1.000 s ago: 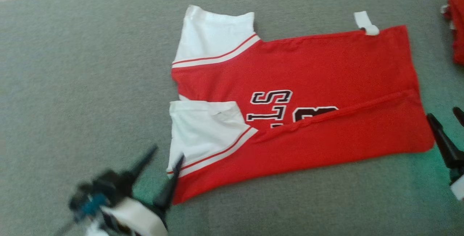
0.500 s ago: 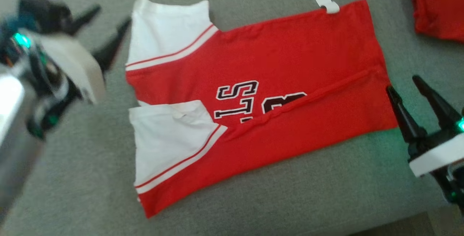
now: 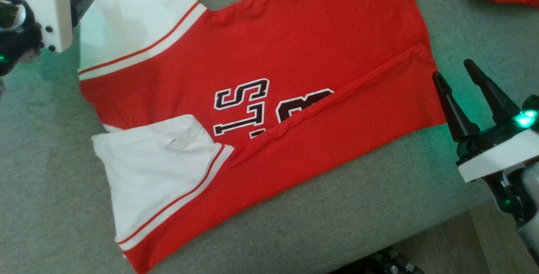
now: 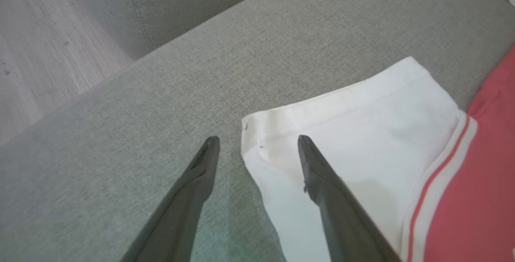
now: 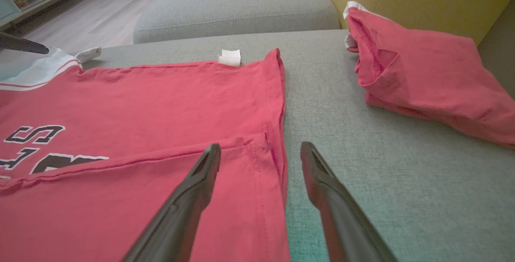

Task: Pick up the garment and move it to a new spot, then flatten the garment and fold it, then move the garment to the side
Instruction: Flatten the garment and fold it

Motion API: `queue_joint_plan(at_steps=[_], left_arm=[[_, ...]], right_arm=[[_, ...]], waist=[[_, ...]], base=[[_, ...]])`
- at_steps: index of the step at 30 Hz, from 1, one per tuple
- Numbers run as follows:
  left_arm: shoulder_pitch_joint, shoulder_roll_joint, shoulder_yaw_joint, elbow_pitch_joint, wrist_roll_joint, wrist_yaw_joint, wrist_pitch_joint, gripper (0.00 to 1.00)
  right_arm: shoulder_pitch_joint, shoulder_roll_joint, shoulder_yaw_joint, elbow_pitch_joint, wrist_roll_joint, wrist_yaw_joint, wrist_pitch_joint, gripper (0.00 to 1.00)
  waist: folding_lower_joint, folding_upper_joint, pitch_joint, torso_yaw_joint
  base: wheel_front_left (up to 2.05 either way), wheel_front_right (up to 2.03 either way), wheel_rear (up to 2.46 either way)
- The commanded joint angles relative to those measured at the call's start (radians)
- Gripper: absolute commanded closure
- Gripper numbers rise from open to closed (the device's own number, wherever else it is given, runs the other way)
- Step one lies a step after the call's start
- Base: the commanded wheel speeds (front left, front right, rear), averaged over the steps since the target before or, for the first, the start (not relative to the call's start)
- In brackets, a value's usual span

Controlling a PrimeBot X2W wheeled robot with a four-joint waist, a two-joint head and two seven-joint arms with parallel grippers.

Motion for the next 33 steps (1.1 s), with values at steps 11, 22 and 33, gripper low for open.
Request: queue_joint_plan(at_steps=[11, 22, 33], left_arm=[[-0.094, 0.09, -0.012, 0.027, 0.028, -0.006, -0.025, 0.29], [-0.111, 0.107, -0.053, 0.011, -0.019, -0.007, -0.063, 1.0], [-0.15, 0.123, -0.131, -0.005, -0.046, -0.007, -0.12, 1.0]], right_arm=[[-0.044, -0.014, 0.059, 0.034, 0.024, -0.001, -0.04, 0.0], [-0.071, -0.033, 0.07, 0.056, 0.046, -0.001, -0.055, 0.0], [-0.328, -0.045, 0.128, 0.088, 0.092, -0.001, 0.185, 0.0]], waist=[[-0.0002, 0.0, 0.038, -0.032], [-0.0002, 0.0, 0.056, -0.038], [-0.0002, 0.0, 0.038, -0.005]], base=[[0.0, 0.0, 0.0], [0.0, 0.0, 0.0], [0.0, 0.0, 0.0]])
